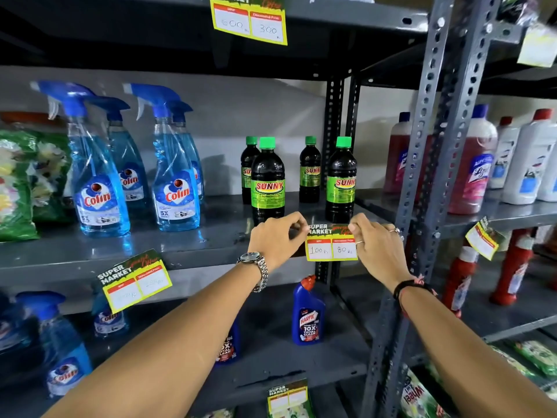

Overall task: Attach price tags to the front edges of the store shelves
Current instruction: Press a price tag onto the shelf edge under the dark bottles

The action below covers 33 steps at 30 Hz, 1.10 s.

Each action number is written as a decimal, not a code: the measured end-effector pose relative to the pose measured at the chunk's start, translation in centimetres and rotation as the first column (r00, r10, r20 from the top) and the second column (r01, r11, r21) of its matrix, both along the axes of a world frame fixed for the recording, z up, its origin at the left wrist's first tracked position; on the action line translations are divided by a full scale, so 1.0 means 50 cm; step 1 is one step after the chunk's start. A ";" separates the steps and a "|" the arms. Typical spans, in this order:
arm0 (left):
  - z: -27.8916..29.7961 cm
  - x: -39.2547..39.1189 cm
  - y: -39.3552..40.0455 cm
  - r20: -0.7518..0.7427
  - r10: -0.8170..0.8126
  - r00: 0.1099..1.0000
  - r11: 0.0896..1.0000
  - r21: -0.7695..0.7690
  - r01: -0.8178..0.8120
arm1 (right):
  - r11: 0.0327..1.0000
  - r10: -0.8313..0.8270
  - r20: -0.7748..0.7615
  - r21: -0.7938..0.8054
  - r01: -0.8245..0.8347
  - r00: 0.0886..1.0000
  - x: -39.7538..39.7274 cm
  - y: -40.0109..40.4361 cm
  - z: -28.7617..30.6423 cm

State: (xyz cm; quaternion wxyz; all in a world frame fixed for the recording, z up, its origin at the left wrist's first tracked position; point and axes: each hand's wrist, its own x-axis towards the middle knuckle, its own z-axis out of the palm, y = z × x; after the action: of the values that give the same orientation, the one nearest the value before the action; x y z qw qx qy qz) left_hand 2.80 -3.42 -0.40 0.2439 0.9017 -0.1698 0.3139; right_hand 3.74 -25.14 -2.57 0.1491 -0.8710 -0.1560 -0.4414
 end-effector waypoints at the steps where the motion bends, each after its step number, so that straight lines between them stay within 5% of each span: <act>1: -0.005 -0.002 0.003 -0.004 0.004 1.000 1.000 0.002 -0.004 | 1.000 0.002 -0.001 -0.025 -0.002 1.000 0.001 -0.003 -0.003; 9: -0.052 -0.011 0.008 0.012 -0.005 1.000 0.998 0.069 0.004 | 0.990 0.005 -0.074 -0.140 -0.016 0.997 -0.004 -0.015 -0.027; 33: -0.021 -0.010 -0.026 -0.051 0.169 0.984 0.984 -0.053 -0.172 | 0.997 -0.045 -0.077 0.052 0.049 0.996 0.008 0.026 -0.008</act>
State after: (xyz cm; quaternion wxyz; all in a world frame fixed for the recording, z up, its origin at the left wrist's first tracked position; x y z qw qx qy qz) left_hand 2.29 -4.74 -1.45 0.2459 0.9126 -0.0773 0.3174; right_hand 4.15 -23.86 -2.97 0.1678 -0.8861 -0.1178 -0.4157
